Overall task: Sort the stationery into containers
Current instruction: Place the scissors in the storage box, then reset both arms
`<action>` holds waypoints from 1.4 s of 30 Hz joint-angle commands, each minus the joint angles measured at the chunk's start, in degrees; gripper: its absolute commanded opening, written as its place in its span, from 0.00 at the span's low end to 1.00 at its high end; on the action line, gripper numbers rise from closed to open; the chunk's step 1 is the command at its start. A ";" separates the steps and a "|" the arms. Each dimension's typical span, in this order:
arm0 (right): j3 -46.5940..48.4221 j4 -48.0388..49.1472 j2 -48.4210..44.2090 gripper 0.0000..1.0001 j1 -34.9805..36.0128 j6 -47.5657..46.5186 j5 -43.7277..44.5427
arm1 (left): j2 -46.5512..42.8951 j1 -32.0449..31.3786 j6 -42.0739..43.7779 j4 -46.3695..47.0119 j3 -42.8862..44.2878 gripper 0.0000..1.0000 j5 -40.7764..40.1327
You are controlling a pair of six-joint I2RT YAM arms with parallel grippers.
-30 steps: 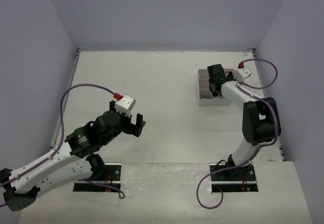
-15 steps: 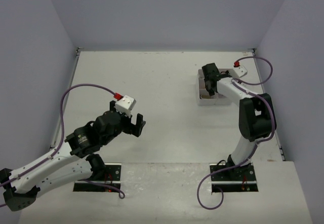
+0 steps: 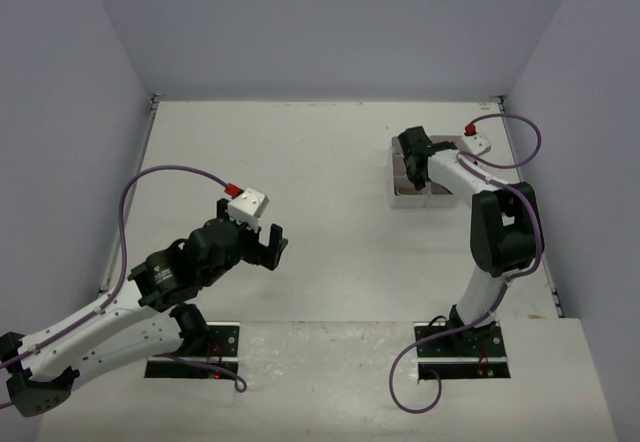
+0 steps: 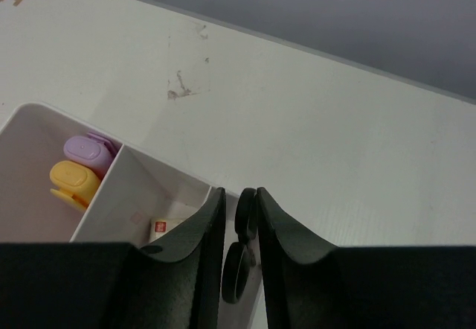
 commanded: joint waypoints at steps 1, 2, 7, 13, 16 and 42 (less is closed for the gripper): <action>2.90 -1.56 1.03 0.35 0.07 4.45 4.05 | -0.19 0.09 1.41 2.56 0.05 1.00 0.45; 2.99 -1.56 1.12 0.36 0.07 4.27 4.05 | -0.19 0.09 1.41 2.56 0.05 1.00 0.45; 3.11 -1.63 1.15 0.52 0.09 4.27 4.05 | -0.05 0.11 1.48 2.63 0.12 1.00 0.52; 3.29 -1.65 -0.60 0.72 0.15 4.22 4.40 | 0.08 0.09 1.42 2.65 -0.04 1.00 0.63; 3.21 -1.73 -5.37 0.78 0.33 3.58 3.90 | 0.16 0.09 1.41 2.48 0.05 1.00 0.20; -14.63 4.99 -68.68 0.99 2.04 -56.23 -54.07 | 3.36 18.36 -4.48 1.25 5.41 1.00 -10.57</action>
